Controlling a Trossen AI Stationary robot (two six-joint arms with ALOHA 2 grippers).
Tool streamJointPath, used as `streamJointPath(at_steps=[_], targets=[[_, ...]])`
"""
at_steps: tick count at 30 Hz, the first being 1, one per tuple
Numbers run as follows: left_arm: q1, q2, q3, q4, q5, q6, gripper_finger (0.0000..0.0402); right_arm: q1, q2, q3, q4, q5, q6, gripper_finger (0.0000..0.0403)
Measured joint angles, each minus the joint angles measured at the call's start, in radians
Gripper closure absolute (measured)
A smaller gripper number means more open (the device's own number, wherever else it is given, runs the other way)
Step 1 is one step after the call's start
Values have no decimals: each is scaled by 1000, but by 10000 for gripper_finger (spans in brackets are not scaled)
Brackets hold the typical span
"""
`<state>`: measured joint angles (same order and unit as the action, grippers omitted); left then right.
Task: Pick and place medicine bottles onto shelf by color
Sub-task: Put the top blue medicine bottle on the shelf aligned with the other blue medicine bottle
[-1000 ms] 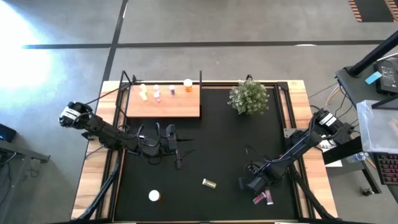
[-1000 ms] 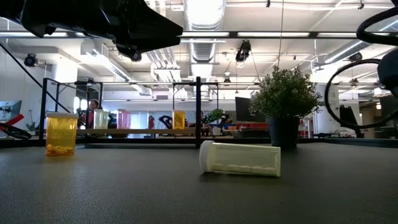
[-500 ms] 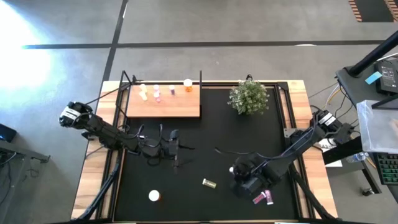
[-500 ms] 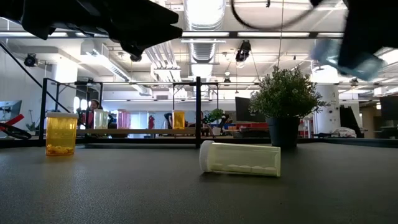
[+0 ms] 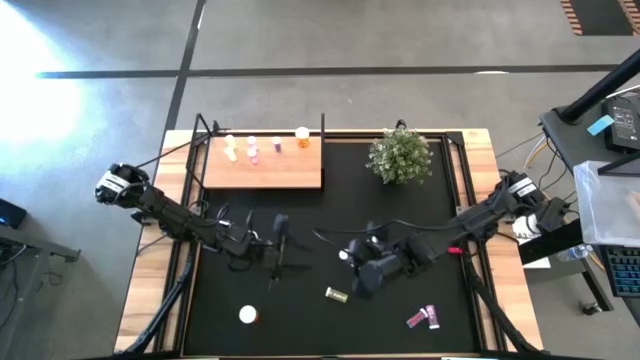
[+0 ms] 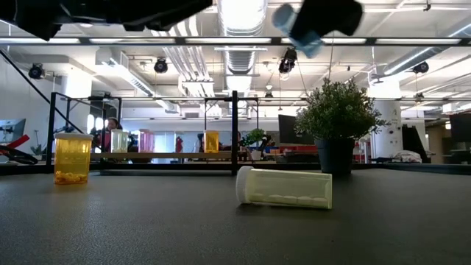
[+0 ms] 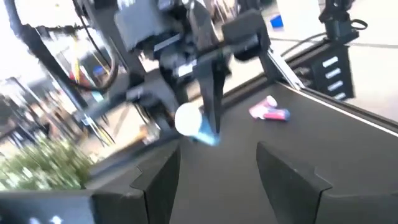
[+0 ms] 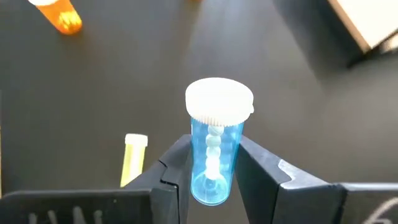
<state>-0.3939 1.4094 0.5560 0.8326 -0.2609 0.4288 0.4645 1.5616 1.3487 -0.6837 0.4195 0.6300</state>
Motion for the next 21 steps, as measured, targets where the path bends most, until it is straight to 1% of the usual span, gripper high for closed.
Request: streamJointPath(at_steps=[3,7,9,12,15,18,21], targets=[[0,0,0,54,0,28,206,-40,0,0,70,-41,-107,307],[0,0,1,79,0,16,206,-97,0,0,171,-144,-215,307],[0,0,5,76,1,-37,206,-125,0,1,204,-196,-265,307],[0,0,14,76,4,-106,206,-160,0,6,225,-246,-342,307],[1,0,19,75,6,-103,206,-182,0,6,240,-271,-439,307],[1,0,23,76,6,-101,206,-187,0,6,276,-272,-558,307],[1,0,29,76,-7,-91,206,-188,0,6,332,-271,-644,307]])
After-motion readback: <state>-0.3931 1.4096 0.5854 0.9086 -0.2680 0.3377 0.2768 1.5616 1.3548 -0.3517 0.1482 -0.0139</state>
